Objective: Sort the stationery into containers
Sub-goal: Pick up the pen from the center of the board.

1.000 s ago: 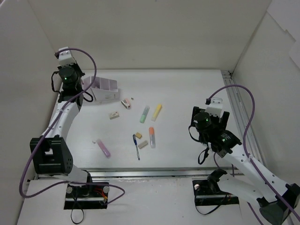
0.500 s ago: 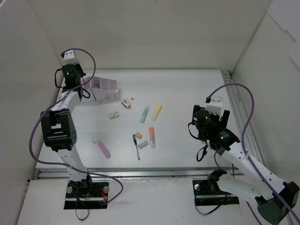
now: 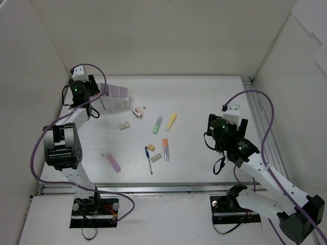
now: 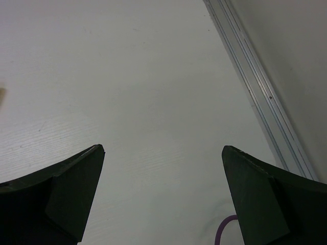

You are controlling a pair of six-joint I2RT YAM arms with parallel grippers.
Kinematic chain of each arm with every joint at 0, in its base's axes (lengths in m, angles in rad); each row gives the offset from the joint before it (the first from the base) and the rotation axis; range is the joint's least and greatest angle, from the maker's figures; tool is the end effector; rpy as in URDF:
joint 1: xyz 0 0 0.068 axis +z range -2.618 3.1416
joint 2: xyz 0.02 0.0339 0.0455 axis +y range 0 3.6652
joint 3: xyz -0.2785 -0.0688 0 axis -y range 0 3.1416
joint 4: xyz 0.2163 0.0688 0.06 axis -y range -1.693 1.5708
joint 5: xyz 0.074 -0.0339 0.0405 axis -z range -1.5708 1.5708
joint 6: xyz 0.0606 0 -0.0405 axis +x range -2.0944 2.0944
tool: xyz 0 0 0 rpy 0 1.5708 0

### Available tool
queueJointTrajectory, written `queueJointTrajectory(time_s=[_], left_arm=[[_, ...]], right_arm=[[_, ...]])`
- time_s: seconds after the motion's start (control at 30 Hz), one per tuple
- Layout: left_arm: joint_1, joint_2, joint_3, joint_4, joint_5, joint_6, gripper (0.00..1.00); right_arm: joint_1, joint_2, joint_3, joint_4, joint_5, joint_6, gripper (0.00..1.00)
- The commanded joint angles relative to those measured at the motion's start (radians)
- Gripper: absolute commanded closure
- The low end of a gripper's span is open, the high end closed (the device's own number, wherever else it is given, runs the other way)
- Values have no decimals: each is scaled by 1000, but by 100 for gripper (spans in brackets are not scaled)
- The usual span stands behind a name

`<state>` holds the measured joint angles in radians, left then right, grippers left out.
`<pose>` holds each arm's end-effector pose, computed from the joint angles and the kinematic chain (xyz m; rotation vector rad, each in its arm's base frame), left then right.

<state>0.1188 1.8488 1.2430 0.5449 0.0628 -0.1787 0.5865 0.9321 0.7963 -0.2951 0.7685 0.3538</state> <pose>0.4400 0.0487 0.2993 -0.1941 1.6209 -0.0972 0.1759 0.0663 0.3182 0.2569 1.8601 -0.1275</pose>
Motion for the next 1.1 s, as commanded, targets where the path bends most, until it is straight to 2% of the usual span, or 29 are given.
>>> queueJointTrajectory(time_s=[0.0, 0.07, 0.1, 0.13, 0.17, 0.2, 0.3, 0.37, 0.4, 0.5, 0.53, 0.63, 0.83, 0.93, 0.97, 1.07], left_arm=[[4, -158, 7, 53, 3, -7, 45], [4, -213, -8, 9, -3, -19, 27], [4, -256, -10, -19, -6, -37, 24], [4, -285, -8, -90, -6, -51, 16], [-5, -304, -2, -143, -6, -68, 1], [-5, -351, 12, -195, 0, -108, 1], [-50, -436, 27, -507, 22, -178, 0], [-85, -474, -12, -601, 64, -220, 1], [-137, -512, -29, -653, 93, -228, 1], [-249, -568, -115, -736, 80, -272, 0], [-334, -573, -143, -743, 83, -287, 0], [-470, -548, -226, -772, 94, -373, 1], [-649, -421, -260, -890, 31, -494, 1], [-695, -382, -292, -902, -3, -547, 2], [-715, -367, -300, -904, -9, -550, 3], [-740, -343, -324, -896, -26, -579, 17]], right_arm=[[-10, -13, 40, 51, -11, 10, 2], [-10, -35, 34, 53, -44, 11, 2], [-8, -44, 29, 51, -58, 11, 2], [-10, -52, 23, 51, -83, 13, 2], [-7, -65, 18, 53, -98, 19, 2], [-10, -75, 6, 51, -113, 25, 2], [-10, -105, -28, 51, -167, 47, 2], [-8, -133, -55, 51, -193, 65, 2], [-8, -151, -63, 51, -219, 68, 2], [-7, -176, -97, 51, -253, 77, 2], [-7, -188, -115, 51, -261, 83, 2], [-8, -202, -135, 50, -288, 96, 2], [-10, -200, -166, 40, -302, 123, 2], [-10, -196, -169, 39, -295, 126, 2], [-10, -194, -170, 39, -294, 126, 2], [-11, -182, -170, 37, -290, 129, 2]])
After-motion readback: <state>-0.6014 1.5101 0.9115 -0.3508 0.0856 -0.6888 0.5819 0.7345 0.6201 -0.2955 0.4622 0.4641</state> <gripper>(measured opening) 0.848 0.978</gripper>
